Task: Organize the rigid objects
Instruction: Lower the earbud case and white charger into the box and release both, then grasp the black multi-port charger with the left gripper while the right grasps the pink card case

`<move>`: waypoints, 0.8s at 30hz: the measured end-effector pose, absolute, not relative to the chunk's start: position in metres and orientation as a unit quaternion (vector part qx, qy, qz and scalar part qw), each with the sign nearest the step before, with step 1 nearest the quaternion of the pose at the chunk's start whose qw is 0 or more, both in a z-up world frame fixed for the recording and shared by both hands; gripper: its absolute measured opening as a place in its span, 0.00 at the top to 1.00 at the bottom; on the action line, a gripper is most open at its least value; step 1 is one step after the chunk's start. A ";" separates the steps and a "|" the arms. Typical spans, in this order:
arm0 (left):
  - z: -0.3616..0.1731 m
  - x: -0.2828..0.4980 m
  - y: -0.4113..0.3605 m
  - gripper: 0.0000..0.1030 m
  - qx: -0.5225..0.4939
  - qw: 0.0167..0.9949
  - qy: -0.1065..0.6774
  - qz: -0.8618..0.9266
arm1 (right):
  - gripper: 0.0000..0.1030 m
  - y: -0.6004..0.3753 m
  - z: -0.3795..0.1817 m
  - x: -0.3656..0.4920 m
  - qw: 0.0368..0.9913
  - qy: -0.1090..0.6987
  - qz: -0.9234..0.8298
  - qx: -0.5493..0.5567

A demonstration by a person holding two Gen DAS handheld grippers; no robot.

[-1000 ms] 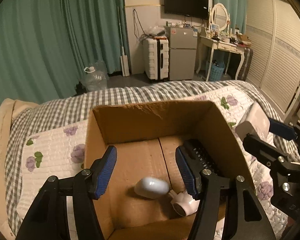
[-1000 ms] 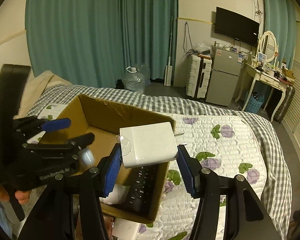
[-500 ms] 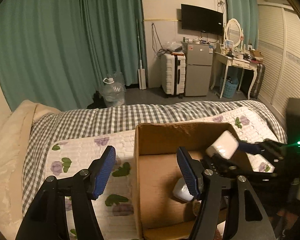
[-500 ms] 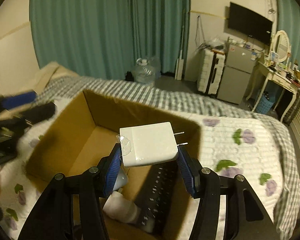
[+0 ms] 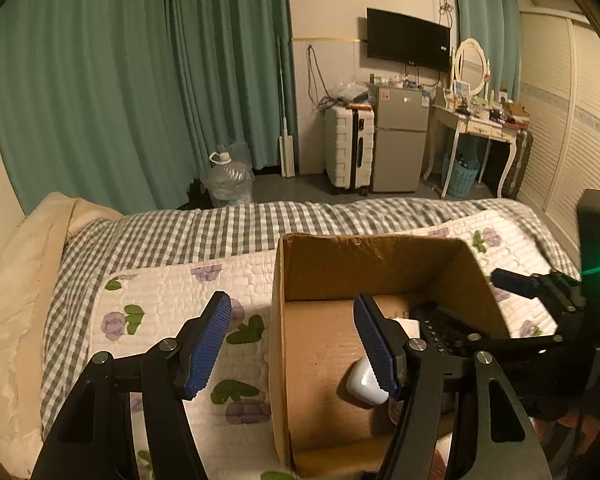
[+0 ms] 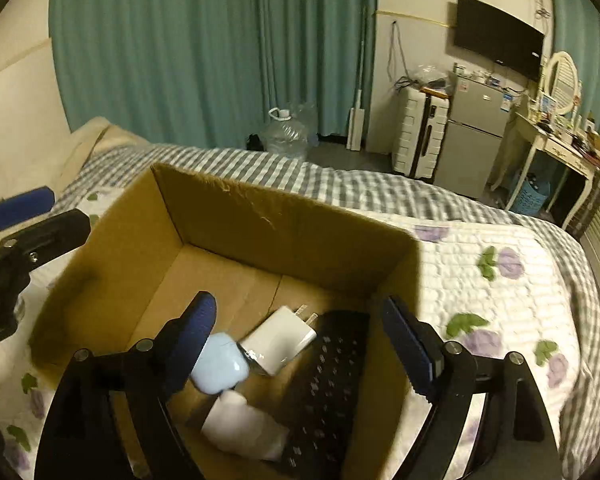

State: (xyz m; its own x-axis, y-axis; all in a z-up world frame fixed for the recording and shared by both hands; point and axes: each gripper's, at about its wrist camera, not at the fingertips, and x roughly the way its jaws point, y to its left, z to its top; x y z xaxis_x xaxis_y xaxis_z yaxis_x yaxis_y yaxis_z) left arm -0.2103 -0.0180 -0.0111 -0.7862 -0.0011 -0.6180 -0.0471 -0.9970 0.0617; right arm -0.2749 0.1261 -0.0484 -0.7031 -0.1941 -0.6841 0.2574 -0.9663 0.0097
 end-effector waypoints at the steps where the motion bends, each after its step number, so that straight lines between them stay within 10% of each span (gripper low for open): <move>1: -0.005 -0.202 -0.018 0.35 -0.322 0.010 0.036 0.946 | 0.17 0.130 -0.041 -0.269 0.117 0.046 -0.924 0.362; 14: 0.022 -0.102 -0.021 0.31 -0.300 -0.009 0.027 0.953 | 0.16 0.143 0.033 -0.138 0.128 0.086 -0.931 0.331; 24: -0.066 -0.071 -0.034 0.31 -0.346 -0.029 -0.006 0.938 | 0.17 0.093 -0.079 -0.094 0.165 0.165 -0.888 0.397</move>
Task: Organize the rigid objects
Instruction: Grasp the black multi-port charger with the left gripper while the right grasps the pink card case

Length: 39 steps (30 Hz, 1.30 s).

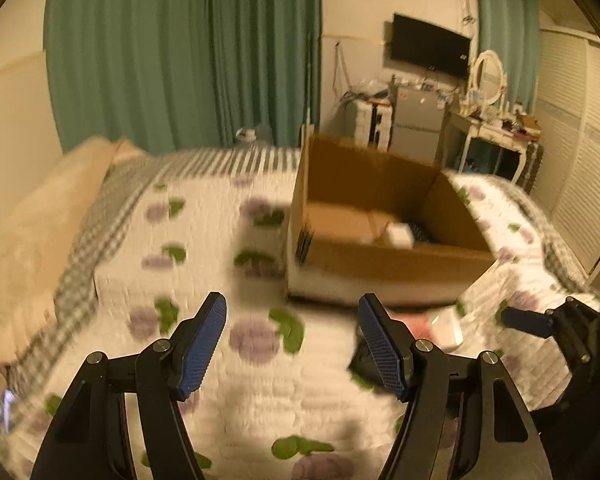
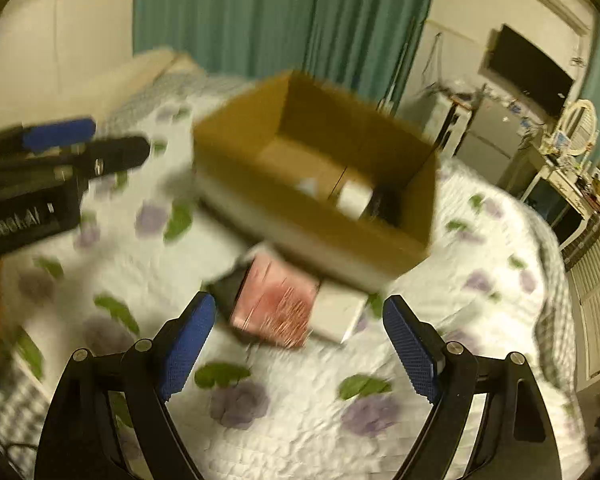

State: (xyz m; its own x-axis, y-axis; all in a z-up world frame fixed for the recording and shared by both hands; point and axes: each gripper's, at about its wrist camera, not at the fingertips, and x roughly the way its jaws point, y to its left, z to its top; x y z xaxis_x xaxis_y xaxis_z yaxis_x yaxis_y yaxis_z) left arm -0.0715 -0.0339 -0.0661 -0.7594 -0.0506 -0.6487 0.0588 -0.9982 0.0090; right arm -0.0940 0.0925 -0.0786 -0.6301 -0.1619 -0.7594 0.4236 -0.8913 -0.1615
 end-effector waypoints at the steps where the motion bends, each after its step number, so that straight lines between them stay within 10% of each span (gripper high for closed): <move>1: -0.076 -0.075 -0.035 0.31 0.358 0.031 0.003 -0.933 | 0.17 0.088 -0.090 -0.094 0.168 0.174 -0.883 0.403; 6: -0.097 -0.081 -0.039 0.31 0.376 0.032 -0.005 -0.926 | 0.20 0.074 -0.133 -0.107 0.172 0.187 -0.864 0.435; 16: -0.115 -0.087 -0.039 0.31 0.401 0.034 -0.007 -0.916 | 0.69 0.089 -0.128 -0.115 0.173 0.161 -0.871 0.431; 39: -0.121 -0.085 -0.005 0.31 0.418 -0.017 -0.032 -0.908 | 0.91 0.124 -0.096 -0.117 0.163 0.096 -0.900 0.394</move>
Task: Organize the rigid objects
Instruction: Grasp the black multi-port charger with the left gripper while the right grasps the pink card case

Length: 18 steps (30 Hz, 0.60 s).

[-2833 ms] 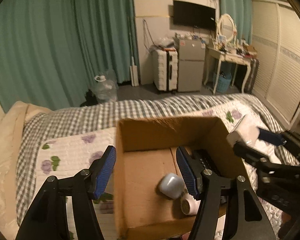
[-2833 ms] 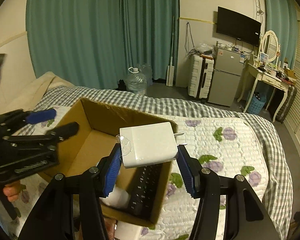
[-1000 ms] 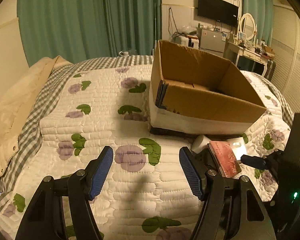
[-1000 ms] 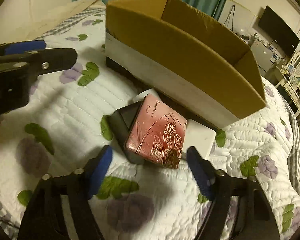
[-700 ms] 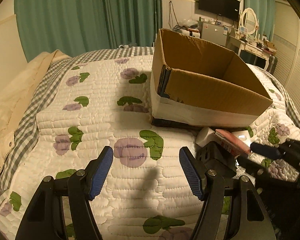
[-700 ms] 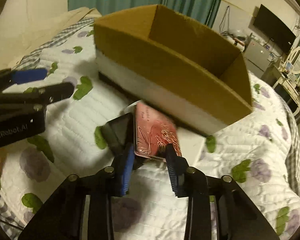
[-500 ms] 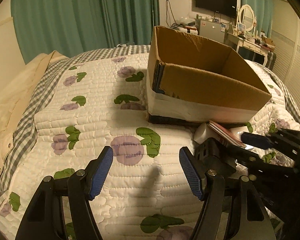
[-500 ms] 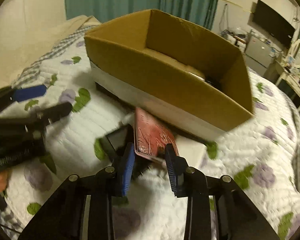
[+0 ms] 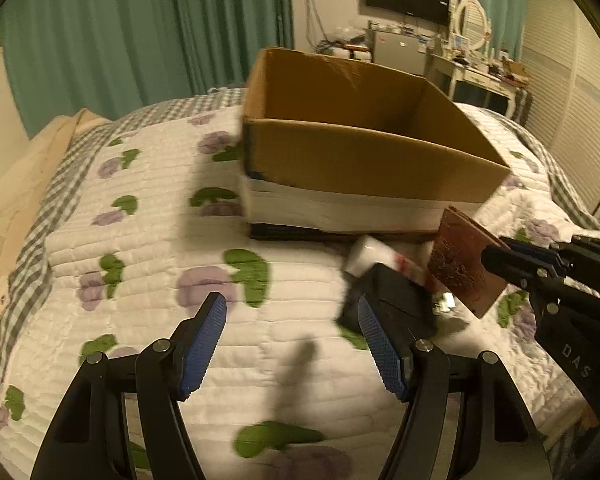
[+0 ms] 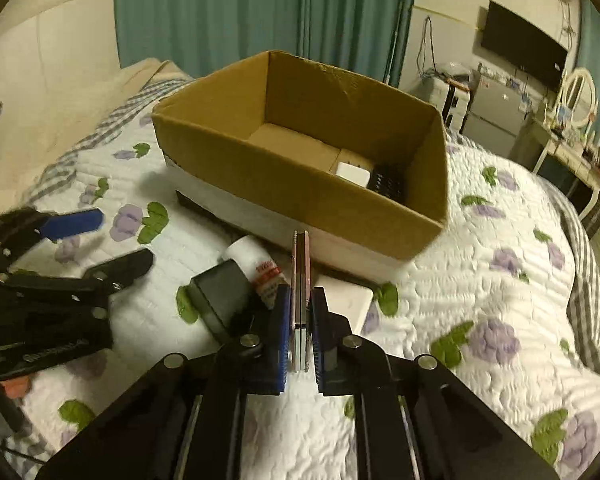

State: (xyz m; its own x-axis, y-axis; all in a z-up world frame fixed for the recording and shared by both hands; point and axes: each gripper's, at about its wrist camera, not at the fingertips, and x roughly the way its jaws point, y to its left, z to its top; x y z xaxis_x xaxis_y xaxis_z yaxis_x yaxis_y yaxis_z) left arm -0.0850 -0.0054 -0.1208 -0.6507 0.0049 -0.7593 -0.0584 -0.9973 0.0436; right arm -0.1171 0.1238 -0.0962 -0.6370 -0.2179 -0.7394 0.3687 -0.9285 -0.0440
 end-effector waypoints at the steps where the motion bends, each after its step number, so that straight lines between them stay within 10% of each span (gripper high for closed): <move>1: -0.122 -0.085 -0.001 0.31 -0.421 0.025 0.032 0.906 | 0.91 0.126 -0.094 -0.116 0.159 0.094 -0.901 0.393; 18: -0.168 -0.137 0.037 0.31 -0.499 0.136 0.008 0.856 | 0.91 0.159 -0.089 -0.121 0.137 0.051 -0.903 0.403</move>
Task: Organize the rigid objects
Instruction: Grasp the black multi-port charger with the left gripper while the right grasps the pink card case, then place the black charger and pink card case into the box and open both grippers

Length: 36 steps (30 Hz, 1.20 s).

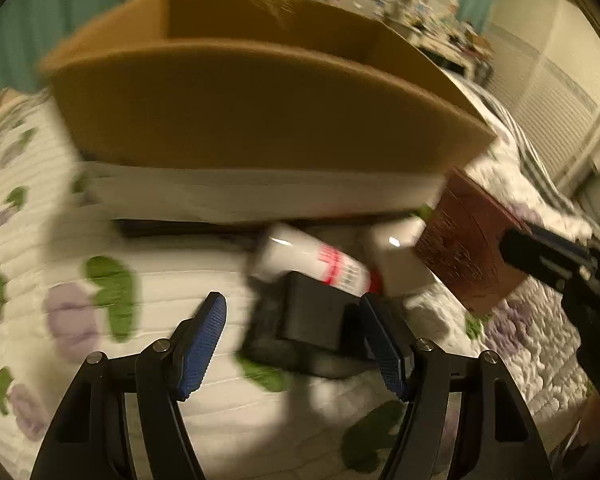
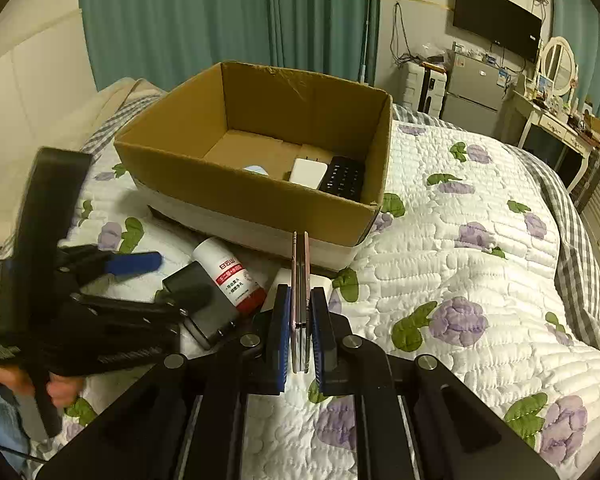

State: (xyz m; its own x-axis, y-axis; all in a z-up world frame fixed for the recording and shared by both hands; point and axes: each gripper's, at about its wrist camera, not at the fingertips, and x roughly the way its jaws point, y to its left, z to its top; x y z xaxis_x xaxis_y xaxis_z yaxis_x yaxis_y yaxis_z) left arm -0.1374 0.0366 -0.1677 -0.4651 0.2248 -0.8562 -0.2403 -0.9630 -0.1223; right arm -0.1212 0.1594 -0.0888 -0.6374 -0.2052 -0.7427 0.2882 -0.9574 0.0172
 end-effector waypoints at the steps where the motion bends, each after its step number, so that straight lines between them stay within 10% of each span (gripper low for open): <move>1: -0.173 -0.140 0.041 0.30 -0.508 0.141 0.007 0.850 | 0.91 0.161 -0.089 -0.122 0.136 0.049 -0.903 0.404; 17: -0.176 -0.122 0.062 0.54 -0.475 0.109 0.049 0.872 | 0.91 0.170 -0.080 -0.118 0.120 0.045 -0.907 0.400; 36: -0.022 -0.083 0.058 0.58 -0.343 0.093 0.080 0.931 | 0.91 0.167 0.008 -0.097 0.137 0.035 -0.940 0.312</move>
